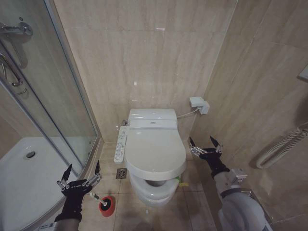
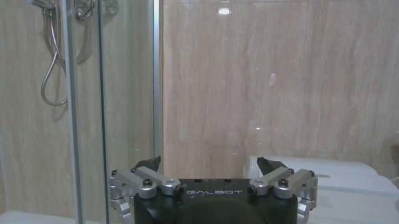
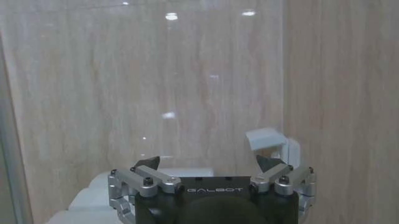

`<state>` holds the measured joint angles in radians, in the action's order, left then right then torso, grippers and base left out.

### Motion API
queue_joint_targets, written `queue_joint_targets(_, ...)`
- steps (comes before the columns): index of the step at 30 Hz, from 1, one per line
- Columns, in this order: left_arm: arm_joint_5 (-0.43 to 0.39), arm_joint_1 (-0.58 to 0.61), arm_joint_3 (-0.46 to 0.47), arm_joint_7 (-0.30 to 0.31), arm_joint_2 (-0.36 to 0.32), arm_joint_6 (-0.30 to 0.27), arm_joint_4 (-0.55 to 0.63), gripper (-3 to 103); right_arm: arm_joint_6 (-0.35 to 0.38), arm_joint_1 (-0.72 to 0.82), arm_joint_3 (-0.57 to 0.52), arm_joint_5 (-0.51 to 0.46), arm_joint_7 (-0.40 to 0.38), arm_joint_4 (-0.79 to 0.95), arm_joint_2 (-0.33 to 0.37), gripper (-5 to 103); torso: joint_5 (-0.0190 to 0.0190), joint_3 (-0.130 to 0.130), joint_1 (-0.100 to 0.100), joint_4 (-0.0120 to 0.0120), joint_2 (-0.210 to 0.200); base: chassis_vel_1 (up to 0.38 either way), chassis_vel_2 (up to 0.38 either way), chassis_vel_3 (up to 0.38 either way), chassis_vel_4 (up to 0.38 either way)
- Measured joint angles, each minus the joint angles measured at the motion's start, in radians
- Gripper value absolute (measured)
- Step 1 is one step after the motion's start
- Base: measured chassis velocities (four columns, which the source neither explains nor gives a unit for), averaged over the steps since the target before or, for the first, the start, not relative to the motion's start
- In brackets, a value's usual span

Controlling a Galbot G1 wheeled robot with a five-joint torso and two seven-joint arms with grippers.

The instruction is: Open the toilet lid, clean the toilet bowl with a toilet brush, close the toilet lid, and flush.

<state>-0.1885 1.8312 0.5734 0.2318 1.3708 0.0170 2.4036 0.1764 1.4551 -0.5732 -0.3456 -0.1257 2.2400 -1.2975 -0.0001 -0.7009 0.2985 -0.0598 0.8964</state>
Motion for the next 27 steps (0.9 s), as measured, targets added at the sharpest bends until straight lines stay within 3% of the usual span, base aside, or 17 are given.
queue_joint_targets(8, 0.000, 0.000, 0.000, 0.000, 0.000, 0.000, 0.000, 100, -0.032, 0.049, 0.021, 0.069, 0.015, 0.013, -0.072, 100, -0.0001, 0.000, 0.000, 0.0000, 0.000, 0.000, 0.000, 0.000, 0.000)
queue_joint_targets(14, 0.000, 0.000, 0.000, 0.000, 0.000, 0.000, 0.000, 100, -0.092, 0.093, 0.028, 0.119, 0.026, 0.016, -0.075, 100, 0.0000, 0.000, 0.000, 0.0000, 0.000, 0.000, 0.000, 0.000, 0.000)
queue_joint_targets(27, 0.000, 0.000, 0.000, 0.000, 0.000, 0.000, 0.000, 100, -0.132, 0.184, 0.008, 0.122, 0.028, 0.077, -0.079, 100, 0.0001, 0.000, 0.000, 0.0000, 0.000, 0.000, 0.000, 0.000, 0.000)
